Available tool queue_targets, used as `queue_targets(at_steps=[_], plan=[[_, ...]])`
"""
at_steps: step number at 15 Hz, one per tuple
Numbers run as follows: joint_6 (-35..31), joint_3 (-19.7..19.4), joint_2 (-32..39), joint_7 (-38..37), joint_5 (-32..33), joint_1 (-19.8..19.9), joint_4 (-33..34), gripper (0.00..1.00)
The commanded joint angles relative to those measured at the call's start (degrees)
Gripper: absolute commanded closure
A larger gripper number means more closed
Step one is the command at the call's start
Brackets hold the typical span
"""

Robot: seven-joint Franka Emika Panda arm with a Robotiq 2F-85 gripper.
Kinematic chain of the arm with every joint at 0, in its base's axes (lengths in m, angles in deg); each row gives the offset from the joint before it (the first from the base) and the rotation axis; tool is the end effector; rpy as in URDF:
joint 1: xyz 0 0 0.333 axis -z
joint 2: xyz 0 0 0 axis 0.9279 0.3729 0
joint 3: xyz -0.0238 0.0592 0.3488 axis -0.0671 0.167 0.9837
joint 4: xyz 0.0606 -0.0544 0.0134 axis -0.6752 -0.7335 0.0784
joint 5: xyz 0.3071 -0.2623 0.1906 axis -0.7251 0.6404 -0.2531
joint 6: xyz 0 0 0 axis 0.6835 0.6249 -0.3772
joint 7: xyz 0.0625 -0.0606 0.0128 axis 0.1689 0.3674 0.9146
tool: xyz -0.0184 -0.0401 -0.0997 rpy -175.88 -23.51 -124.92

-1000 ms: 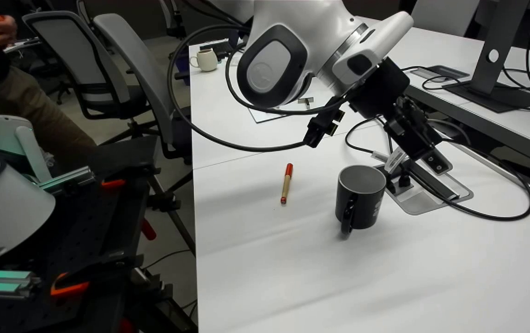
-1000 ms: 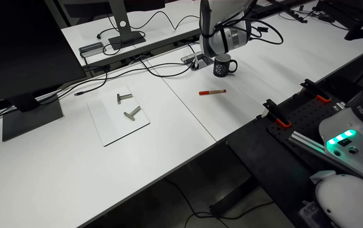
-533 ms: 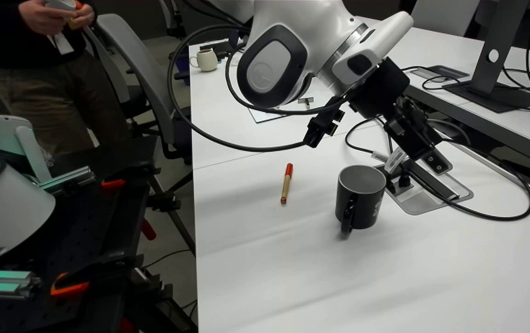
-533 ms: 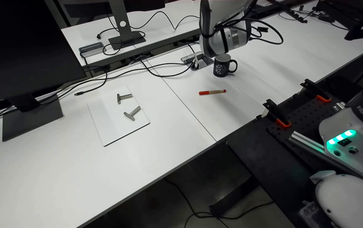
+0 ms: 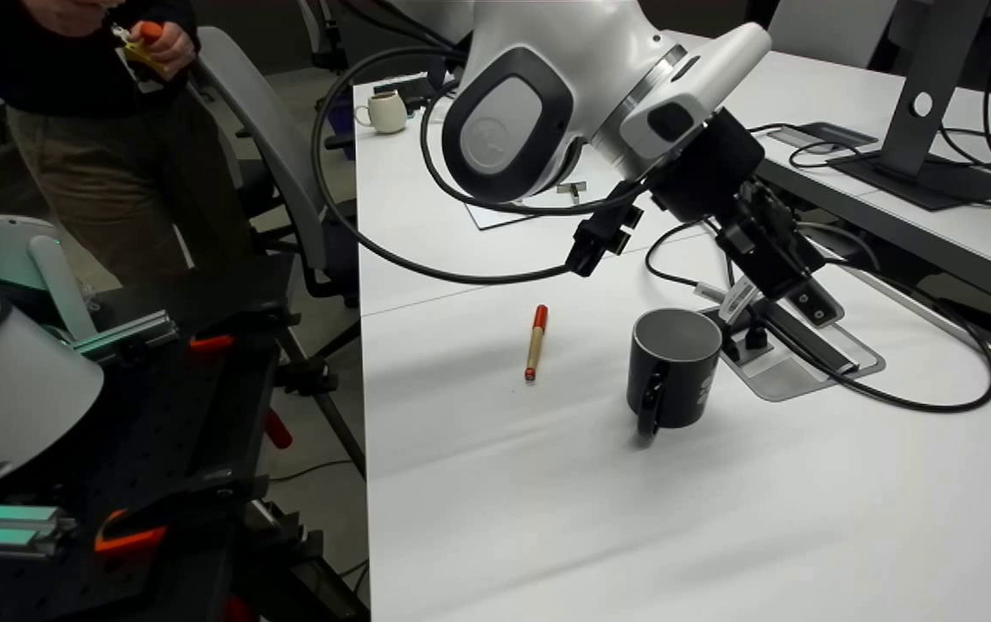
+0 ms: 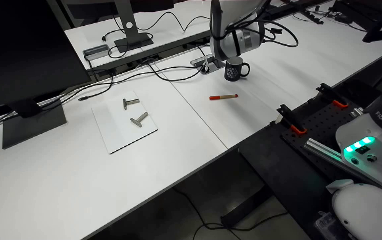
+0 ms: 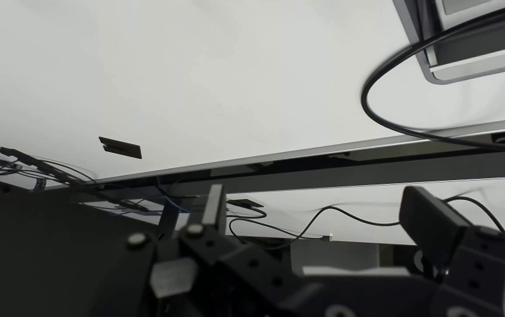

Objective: Pick up the miniature baseball bat from the table and put it inside the black mug

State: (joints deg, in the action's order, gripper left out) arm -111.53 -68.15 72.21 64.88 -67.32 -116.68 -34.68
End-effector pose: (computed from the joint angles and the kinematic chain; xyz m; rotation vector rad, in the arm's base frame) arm 0.6186 -0.0192 0.0941 2.4430 -0.7050 1.0499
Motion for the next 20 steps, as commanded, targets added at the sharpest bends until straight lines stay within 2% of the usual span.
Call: queue_targets(at_steps=[1, 3, 4, 5, 8, 16, 17, 18, 20], plan=[[-3.64, 2.51, -3.49, 0.59, 0.82, 0.10, -3.41, 0.00], [-7.12, 4.90, -5.56, 0.76, 1.86, 0.57, -5.77, 0.00], [-3.72, 2.48, -4.15, 1.16, -0.49, -2.80, -4.27, 0.00], [-3.93, 1.81, -4.73, -1.71, 2.37, -4.31, -6.05, 0.00], [-3.79, -0.41, -6.76, -2.36, 3.87, -8.99, -8.34, 0.00], [-3.60, -8.48, -18.44, 0.10, 18.42, -21.52, -21.05, 0.00], [-3.55, -8.79, -20.02, 0.58, 20.83, -21.98, -22.67, 0.00], [-3.52, -8.20, -21.48, 4.44, 19.08, -22.10, -23.52, 0.00], [-3.50, -7.50, -24.59, 7.56, 22.66, -21.59, -26.01, 0.00]])
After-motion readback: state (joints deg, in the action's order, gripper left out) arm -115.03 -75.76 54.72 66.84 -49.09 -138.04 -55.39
